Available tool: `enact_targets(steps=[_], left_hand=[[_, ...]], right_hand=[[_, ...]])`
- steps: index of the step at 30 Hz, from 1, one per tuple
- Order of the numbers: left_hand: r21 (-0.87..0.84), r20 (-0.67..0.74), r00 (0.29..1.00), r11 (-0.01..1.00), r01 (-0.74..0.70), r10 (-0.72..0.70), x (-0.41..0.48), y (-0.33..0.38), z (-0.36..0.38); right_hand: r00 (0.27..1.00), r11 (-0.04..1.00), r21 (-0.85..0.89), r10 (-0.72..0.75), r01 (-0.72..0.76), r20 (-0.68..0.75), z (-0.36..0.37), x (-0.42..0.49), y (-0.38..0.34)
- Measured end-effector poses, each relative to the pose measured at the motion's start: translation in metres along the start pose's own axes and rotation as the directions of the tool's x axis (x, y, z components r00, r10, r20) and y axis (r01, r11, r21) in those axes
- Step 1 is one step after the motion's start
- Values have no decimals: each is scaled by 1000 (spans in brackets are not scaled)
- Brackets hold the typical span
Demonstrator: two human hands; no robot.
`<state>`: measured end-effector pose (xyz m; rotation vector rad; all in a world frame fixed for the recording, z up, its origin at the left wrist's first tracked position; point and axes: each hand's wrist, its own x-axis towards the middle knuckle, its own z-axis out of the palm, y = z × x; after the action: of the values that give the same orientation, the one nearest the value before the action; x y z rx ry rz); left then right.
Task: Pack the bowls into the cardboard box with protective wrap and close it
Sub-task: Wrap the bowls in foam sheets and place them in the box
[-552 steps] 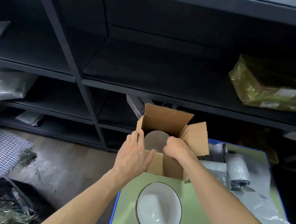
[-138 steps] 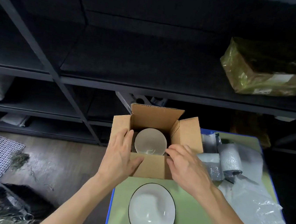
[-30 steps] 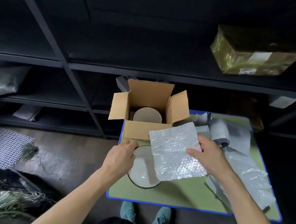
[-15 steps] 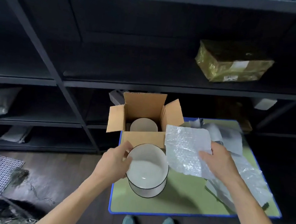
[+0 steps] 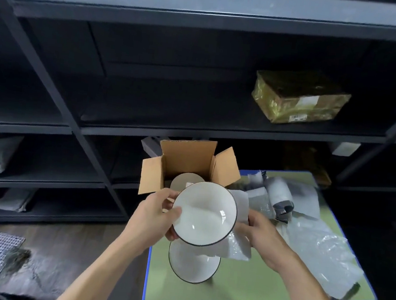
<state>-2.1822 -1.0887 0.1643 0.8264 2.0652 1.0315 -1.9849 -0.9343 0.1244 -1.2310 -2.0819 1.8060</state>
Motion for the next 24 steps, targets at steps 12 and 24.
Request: enact_targets(steps=[12, 24], left_hand=[[-78, 12, 1000, 997, -15, 16, -1, 1, 2], [-181, 192, 981, 981, 72, -37, 11, -18, -14]], right_hand=[[979, 809, 574, 11, -129, 204, 16, -13, -19], [981, 806, 580, 4, -117, 192, 33, -3, -27]])
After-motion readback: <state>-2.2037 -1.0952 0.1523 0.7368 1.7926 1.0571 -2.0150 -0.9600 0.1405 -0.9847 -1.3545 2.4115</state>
